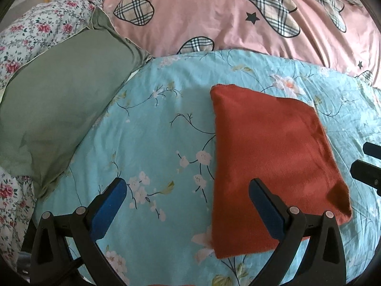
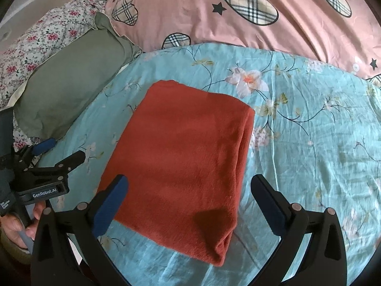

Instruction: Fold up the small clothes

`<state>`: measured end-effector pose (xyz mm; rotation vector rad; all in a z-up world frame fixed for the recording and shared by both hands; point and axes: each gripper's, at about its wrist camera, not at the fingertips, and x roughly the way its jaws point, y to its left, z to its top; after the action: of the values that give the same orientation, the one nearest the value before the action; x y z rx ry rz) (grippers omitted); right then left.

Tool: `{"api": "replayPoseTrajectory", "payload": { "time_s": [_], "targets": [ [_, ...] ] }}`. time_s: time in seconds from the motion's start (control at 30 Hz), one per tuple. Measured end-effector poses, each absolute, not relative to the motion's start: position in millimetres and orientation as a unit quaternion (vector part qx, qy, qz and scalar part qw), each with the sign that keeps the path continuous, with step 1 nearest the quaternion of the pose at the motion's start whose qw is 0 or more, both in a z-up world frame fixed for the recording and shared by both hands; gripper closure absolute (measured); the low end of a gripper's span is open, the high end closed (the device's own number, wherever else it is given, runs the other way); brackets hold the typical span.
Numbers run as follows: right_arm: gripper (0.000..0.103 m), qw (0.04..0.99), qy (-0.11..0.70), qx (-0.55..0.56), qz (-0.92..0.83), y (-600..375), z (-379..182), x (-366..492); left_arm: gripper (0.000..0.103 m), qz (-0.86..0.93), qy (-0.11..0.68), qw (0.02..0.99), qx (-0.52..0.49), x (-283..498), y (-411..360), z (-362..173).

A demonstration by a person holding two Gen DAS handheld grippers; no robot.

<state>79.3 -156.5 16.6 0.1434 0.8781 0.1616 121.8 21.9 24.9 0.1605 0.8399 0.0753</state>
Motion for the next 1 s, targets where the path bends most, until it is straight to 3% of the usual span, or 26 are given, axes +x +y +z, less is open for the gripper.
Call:
{"api": "replayPoseTrajectory", "payload": {
  "time_s": [0.43, 1.0],
  "targets": [
    [0.001, 0.908, 0.412, 0.046, 0.064, -131.8, 13.8, 13.7, 0.000, 0.012, 0.407, 0.909, 0.086, 70.3, 26.1, 23.7],
    [0.000, 0.909, 0.410, 0.041, 0.063, -140.6, 12.6, 12.5, 0.000, -0.010, 0.411, 0.905, 0.108, 66.2, 16.2, 24.9]
  ]
}}
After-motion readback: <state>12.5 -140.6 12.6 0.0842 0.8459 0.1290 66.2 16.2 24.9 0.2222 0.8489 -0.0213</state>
